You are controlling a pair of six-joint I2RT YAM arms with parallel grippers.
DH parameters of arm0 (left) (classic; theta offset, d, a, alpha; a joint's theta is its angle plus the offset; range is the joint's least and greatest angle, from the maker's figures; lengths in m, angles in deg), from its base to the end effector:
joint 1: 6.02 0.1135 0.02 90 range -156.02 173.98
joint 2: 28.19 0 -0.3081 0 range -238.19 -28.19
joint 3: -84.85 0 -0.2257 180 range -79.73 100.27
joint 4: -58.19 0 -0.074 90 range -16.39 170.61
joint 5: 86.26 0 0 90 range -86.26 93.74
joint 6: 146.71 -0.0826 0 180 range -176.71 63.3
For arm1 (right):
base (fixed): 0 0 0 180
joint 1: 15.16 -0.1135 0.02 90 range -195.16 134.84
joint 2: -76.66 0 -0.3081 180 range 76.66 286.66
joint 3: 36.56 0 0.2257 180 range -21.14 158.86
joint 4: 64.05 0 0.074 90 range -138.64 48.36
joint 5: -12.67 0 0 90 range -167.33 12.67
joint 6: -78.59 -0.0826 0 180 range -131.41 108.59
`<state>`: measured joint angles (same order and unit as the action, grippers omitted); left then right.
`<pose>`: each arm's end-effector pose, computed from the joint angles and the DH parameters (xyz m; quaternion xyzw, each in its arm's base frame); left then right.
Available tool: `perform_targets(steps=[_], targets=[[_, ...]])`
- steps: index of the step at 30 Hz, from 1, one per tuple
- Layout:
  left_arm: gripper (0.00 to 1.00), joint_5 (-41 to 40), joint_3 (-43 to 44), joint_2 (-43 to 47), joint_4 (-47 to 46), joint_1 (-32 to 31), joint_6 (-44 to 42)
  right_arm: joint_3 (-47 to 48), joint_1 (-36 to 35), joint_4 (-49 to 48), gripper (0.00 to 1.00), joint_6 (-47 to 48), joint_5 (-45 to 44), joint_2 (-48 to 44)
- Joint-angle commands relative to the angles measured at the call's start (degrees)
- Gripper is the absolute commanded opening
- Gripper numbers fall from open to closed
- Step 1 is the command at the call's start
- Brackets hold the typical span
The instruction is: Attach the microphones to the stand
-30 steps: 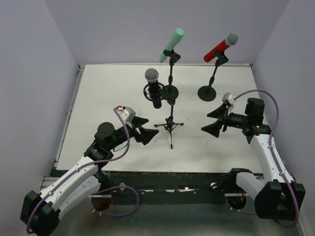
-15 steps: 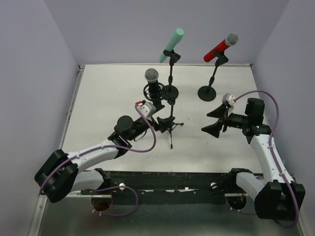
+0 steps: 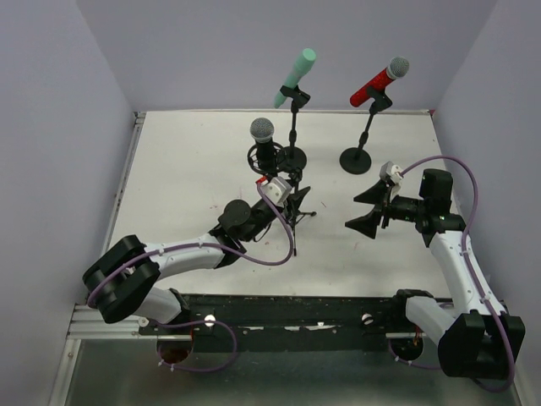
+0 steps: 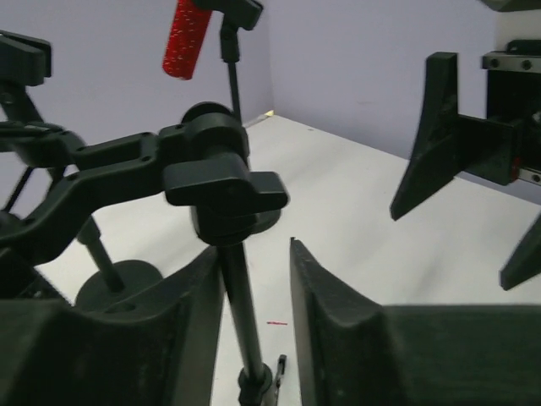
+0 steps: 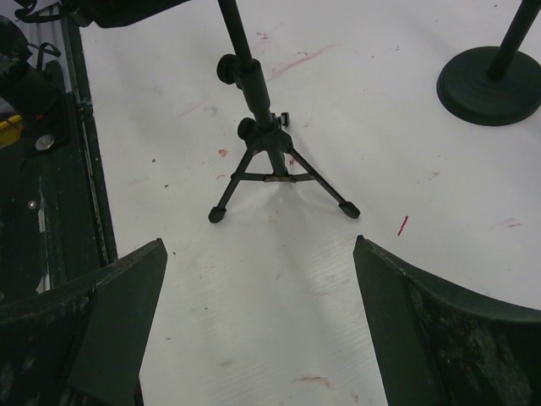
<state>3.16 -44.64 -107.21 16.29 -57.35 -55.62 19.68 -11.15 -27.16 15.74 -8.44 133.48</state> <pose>0.1956 -0.2431 0.3445 0.2595 0.5629 -0.3438 0.7054 0.1644 0.0657 0.3060 -0.3935 0.6743 0.3906 0.4878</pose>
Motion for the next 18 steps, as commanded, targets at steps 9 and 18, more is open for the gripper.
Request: perform_targets(steps=[9,18], targets=[[0.00,-3.47,1.12,-0.26,-1.57,-1.32,-8.37,1.55,-0.50,1.99,1.00,1.85,1.61,-0.57],[0.00,4.87,1.47,5.54,2.29,4.55,-5.75,1.63,-0.50,2.26,0.99,2.02,1.52,-0.83]])
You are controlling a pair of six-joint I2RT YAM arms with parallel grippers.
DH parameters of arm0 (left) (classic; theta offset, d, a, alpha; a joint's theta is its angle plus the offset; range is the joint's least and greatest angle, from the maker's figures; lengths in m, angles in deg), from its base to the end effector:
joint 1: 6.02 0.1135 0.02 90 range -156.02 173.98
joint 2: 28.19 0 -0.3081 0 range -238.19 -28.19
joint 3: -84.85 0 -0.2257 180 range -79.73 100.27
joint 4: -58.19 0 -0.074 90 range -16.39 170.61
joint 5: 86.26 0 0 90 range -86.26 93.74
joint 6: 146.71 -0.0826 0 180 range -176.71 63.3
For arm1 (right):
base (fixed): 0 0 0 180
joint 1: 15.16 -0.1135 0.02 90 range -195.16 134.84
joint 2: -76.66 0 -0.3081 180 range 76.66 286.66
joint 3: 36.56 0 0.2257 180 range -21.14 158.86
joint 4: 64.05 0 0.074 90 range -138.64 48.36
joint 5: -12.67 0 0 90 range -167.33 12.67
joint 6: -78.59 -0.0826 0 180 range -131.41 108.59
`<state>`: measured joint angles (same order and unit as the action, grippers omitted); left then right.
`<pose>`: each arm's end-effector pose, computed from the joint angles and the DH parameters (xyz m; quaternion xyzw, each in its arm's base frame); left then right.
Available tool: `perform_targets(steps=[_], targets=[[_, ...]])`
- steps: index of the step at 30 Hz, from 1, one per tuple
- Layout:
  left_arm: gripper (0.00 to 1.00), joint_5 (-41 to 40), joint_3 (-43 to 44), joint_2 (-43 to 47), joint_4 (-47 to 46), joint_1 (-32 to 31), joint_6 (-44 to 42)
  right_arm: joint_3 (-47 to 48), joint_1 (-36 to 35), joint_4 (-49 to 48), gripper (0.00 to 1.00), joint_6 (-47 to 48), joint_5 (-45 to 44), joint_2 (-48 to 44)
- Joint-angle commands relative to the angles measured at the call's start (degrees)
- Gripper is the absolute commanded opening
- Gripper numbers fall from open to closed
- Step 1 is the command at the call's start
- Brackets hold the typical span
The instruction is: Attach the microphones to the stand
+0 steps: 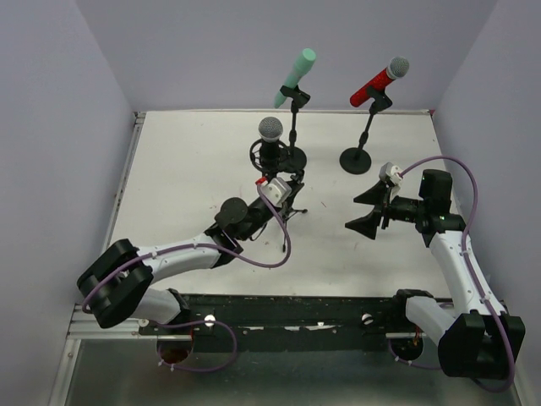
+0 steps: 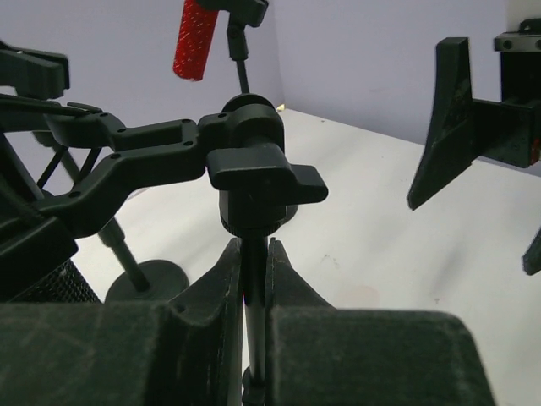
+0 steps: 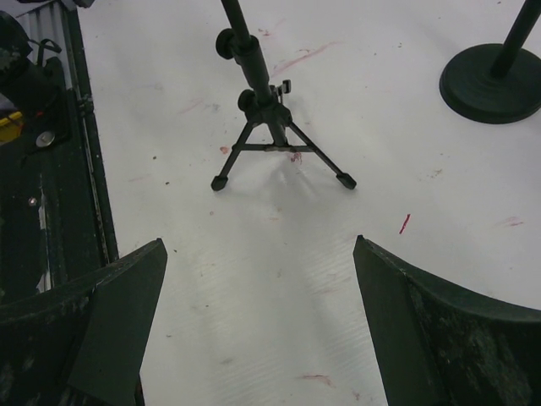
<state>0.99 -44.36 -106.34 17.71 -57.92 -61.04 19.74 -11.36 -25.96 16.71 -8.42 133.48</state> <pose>0.1942 -0.2412 0.3468 0.2763 0.5570 -0.3022 0.7225 0.1629 0.0664 0.3046 -0.3963 0.6747 0.3919 0.4839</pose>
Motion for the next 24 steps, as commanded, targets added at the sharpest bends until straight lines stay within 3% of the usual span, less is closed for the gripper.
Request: perform_targets(steps=[1,7,14,18,24], targets=[[0.00,9.31,1.36,5.63,1.75,6.62,0.72,1.57,-0.36,1.05,1.00,1.23,1.58,-0.66],[0.00,19.61,7.15,7.31,9.49,21.29,4.07,1.74,-0.45,1.58,1.00,1.68,1.41,-0.66],[0.00,29.89,18.57,-2.60,9.76,36.24,8.20,1.83,-0.63,2.02,1.00,2.12,1.41,-0.22],[0.00,34.29,27.88,-11.39,8.97,40.64,10.93,1.92,-0.89,2.20,1.00,2.38,1.41,0.40],[0.00,36.05,36.95,-21.51,7.65,41.97,12.69,2.18,-1.07,2.90,1.00,2.82,1.32,1.28]])
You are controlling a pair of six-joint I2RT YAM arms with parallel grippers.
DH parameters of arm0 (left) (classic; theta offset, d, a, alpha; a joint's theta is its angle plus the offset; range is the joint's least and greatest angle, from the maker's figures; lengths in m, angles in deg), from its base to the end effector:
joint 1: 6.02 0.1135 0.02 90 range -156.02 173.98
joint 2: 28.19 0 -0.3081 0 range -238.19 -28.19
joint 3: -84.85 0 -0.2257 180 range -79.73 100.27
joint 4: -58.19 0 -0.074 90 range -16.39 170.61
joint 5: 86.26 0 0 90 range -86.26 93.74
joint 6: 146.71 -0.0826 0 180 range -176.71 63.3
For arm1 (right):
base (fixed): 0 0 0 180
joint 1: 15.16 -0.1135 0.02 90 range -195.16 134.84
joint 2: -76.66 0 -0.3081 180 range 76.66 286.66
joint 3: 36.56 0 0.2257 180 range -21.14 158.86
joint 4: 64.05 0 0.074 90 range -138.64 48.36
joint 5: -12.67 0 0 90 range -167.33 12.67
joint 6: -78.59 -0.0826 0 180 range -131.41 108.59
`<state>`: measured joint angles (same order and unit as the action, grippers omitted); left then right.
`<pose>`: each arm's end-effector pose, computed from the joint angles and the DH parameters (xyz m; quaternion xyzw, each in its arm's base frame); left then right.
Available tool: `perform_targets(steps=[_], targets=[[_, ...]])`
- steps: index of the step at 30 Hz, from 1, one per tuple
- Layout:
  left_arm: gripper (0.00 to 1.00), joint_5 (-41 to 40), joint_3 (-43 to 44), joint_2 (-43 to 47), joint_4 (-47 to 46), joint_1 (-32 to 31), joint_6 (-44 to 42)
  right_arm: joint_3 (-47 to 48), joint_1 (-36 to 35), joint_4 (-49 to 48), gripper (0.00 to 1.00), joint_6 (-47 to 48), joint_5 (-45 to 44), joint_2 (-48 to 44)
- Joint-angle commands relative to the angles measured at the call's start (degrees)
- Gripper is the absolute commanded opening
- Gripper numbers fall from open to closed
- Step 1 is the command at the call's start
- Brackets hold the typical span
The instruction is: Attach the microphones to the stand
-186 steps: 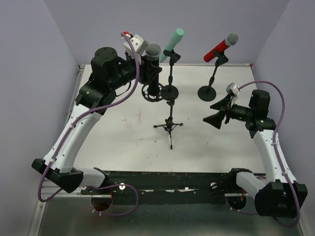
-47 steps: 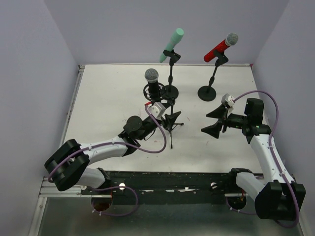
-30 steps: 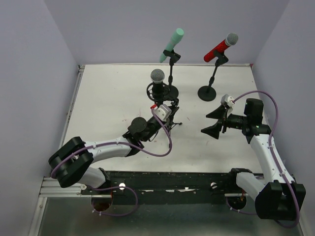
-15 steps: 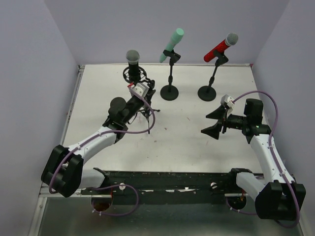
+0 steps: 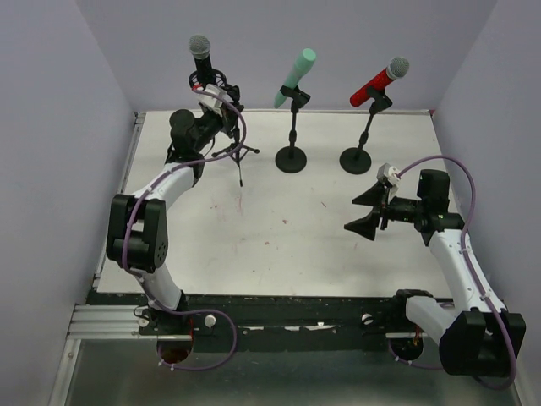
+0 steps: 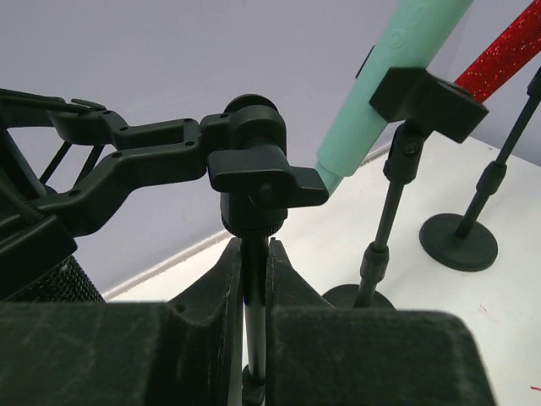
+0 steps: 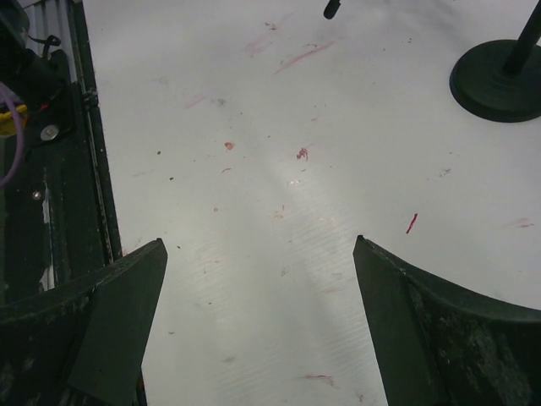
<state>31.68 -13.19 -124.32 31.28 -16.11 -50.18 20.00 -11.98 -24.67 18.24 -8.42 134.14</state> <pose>0.4019 -0.1108 0.3970 0.2073 0.5997 -0.2587 0.7283 0.1632 0.0681 0.3026 -0.4027 0.6739 0.3945 0.4775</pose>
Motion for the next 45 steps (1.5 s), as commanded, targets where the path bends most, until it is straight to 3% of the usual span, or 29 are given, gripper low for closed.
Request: perform_targets(steps=[1,12,22,29,38,45], targets=[[0.00,5.54,6.49,-4.84,-6.27,0.16,2.26,1.92,-0.46,1.61,1.00,1.29,1.23,0.71],[0.01,7.12,1.67,-8.01,-11.90,0.33,1.56,1.92,-0.98,1.79,1.00,1.38,1.14,1.59],[0.32,5.89,-1.94,-6.61,-12.61,0.68,1.74,1.75,-1.60,1.79,1.00,1.46,1.15,1.33],[0.49,3.79,-3.87,-4.50,-12.78,0.77,1.83,1.66,-1.77,1.70,1.00,1.55,1.32,0.98],[0.62,2.38,-6.60,-0.81,-11.20,0.77,1.65,1.66,-2.04,1.79,1.00,1.73,1.32,0.62],[0.76,1.33,-12.57,5.51,-4.53,0.86,-0.46,1.66,-2.13,1.87,1.00,1.82,1.14,0.36]])
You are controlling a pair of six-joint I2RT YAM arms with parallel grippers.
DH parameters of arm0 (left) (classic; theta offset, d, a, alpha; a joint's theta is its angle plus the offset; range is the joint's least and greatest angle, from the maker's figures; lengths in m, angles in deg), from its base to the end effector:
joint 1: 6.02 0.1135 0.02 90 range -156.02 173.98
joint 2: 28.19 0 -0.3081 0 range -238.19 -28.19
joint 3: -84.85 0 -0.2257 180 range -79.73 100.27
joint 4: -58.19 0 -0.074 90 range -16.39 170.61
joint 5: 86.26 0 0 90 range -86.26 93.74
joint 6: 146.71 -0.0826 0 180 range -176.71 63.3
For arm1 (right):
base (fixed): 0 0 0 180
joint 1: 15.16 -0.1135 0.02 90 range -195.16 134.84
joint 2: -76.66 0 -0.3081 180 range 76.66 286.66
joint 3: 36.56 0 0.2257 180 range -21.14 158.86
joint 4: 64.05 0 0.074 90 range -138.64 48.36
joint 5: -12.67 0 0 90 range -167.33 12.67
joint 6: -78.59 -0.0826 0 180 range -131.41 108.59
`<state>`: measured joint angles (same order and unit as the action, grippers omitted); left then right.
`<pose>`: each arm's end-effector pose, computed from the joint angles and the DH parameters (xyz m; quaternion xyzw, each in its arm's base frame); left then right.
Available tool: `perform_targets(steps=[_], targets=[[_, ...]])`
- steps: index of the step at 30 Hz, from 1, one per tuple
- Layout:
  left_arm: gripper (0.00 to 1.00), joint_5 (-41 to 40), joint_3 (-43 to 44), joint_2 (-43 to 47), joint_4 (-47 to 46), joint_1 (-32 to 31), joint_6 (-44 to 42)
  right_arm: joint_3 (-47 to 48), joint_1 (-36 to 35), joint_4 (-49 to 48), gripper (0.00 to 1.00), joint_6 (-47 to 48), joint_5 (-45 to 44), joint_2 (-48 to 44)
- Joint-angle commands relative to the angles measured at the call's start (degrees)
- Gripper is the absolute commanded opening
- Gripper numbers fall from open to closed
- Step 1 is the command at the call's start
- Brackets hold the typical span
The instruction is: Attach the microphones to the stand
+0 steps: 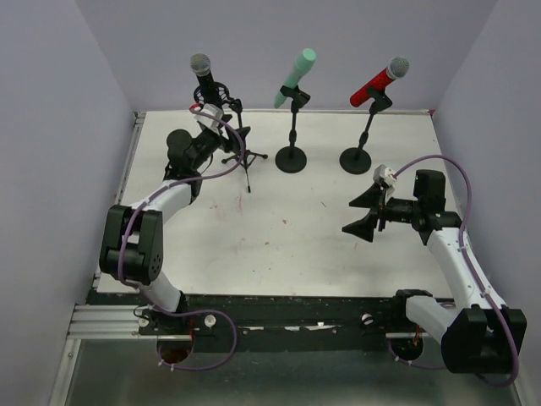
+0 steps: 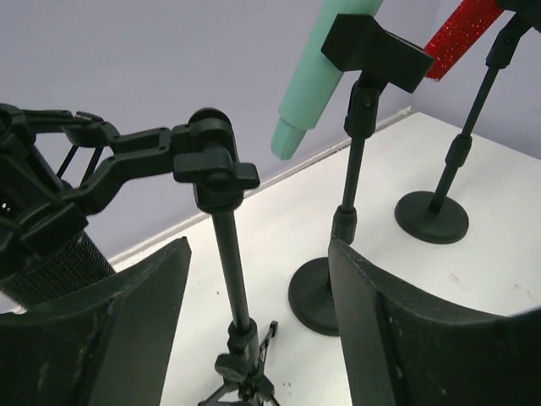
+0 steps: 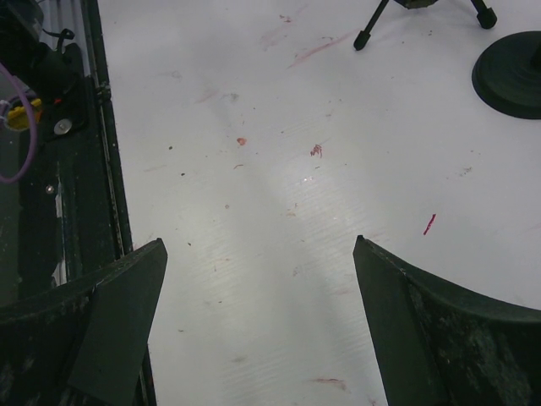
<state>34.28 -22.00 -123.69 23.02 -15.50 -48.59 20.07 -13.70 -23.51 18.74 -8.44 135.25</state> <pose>0.3874 -0.1072 0.3666 0.2130 0.5992 -0.2777 0.7200 0.1634 0.0729 0.2986 -0.4077 0.6749 0.4077 0.4606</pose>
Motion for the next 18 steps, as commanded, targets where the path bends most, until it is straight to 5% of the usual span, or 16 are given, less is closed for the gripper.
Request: perform_targets(steps=[1,3,11,18], targets=[[0.81,-1.54,-5.34,6.37,4.09,0.25,-2.32,1.59,-0.49,0.80,1.00,1.31,1.08,-0.84],[0.98,-2.33,-8.32,9.18,4.44,0.25,-2.41,1.59,-0.57,0.72,1.00,1.49,0.90,-0.93],[0.98,-3.56,-18.17,25.86,10.05,0.60,3.03,2.03,-0.75,0.63,1.00,1.66,-0.94,-1.72],[0.98,-10.41,-18.27,48.62,38.60,0.77,5.68,3.52,-0.58,-11.66,0.99,-17.47,-21.82,-2.95]])
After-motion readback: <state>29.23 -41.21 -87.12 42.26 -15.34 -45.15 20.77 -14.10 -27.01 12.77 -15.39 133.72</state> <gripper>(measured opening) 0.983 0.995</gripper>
